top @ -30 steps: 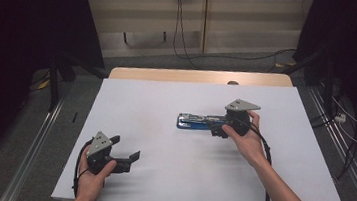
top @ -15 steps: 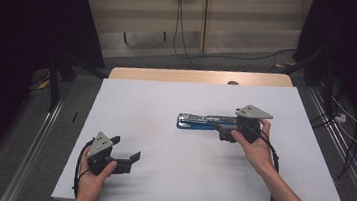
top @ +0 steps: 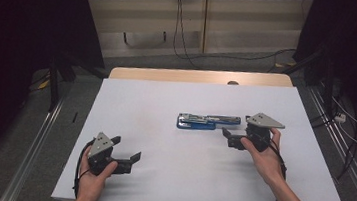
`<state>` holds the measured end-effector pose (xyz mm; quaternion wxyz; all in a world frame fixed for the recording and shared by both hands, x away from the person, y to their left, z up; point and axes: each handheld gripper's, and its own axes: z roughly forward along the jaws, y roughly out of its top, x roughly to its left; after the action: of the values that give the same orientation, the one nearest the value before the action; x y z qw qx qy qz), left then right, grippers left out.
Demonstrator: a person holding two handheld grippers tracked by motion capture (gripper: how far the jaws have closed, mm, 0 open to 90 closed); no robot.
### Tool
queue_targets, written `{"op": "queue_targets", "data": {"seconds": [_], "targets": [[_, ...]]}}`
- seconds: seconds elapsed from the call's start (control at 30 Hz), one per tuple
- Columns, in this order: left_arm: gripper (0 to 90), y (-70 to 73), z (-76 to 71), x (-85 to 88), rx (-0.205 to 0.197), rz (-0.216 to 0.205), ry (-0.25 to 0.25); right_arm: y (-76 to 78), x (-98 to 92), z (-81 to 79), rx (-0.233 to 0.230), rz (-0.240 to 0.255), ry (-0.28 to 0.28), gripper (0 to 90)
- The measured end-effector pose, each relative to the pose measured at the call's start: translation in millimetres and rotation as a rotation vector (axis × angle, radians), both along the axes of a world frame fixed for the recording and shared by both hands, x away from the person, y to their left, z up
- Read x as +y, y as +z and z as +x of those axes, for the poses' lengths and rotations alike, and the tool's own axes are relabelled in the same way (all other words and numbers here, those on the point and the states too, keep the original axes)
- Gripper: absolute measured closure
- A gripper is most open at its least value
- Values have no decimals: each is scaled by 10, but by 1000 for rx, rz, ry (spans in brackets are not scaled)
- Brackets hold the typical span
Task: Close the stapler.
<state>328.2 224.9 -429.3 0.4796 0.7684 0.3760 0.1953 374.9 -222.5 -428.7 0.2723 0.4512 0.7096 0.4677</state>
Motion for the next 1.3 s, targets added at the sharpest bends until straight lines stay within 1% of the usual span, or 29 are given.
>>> {"op": "queue_targets", "data": {"seconds": [0.07, 0.1, 0.17, 0.23, 0.3, 0.33, 0.37, 0.43, 0.47, 0.53, 0.63, 0.73, 0.77, 0.83, 0.9, 1.0, 1.07, 1.1, 1.17, 1.3], "targets": [[50, -4, 6, -8, 0, 0, 2, 13, -23, -16, -1, -6, -2, 36], [50, -5, 9, -8, -3, 4, 3, 17, -38, -26, -1, -11, -3, 34], [49, -12, 15, -6, -13, 15, 17, 10, -69, -48, -10, -8, -7, 29], [47, -19, 27, -5, -24, 25, 26, -20, -101, -69, -10, -2, -28, 25], [46, -11, 29, -8, -33, 37, 23, -60, -132, -76, 12, 14, -43, 25], [46, -8, 28, -14, -40, 33, 19, -72, -147, -79, 28, 14, -40, 27], [46, 0, 26, -16, -45, 39, 7, -77, -156, -82, 40, 13, -39, 32], [58, 14, 22, -29, -50, 37, -15, -74, -173, -91, 46, 17, -45, 33], [65, 15, 22, -40, -51, 33, -19, -74, -182, -94, 41, 19, -52, 32], [64, 22, 28, -54, -46, 32, -24, -82, -196, -98, 35, 11, -60, 31], [66, 20, 52, -69, -28, 14, -32, -107, -211, -106, 32, 7, -56, 31], [66, 13, 78, -85, -6, 1, -53, -118, -198, -121, 28, -9, -53, 28], [66, 13, 86, -89, 0, 9, -62, -120, -194, -122, 26, -14, -48, 28], [66, 6, 91, -100, 2, 3, -72, -130, -185, -122, 30, -10, -43, 32], [66, 0, 95, -103, -6, 7, -70, -146, -171, -118, 41, -17, -32, 34], [66, -7, 104, -107, -3, -5, -67, -163, -170, -113, 55, -1, -7, 40], [66, -14, 119, -111, 4, -15, -63, -167, -168, -113, 58, -5, 6, 97], [66, -14, 124, -114, 3, -11, -57, -169, -165, -116, 68, 2, 14, 129], [66, -17, 139, -129, -2, -19, -57, -182, -163, -115, 94, 20, 20, 162], [65, 4, 138, -153, -25, -69, -77, -185, -168, -108, 89, 14, 27, 255]]}}
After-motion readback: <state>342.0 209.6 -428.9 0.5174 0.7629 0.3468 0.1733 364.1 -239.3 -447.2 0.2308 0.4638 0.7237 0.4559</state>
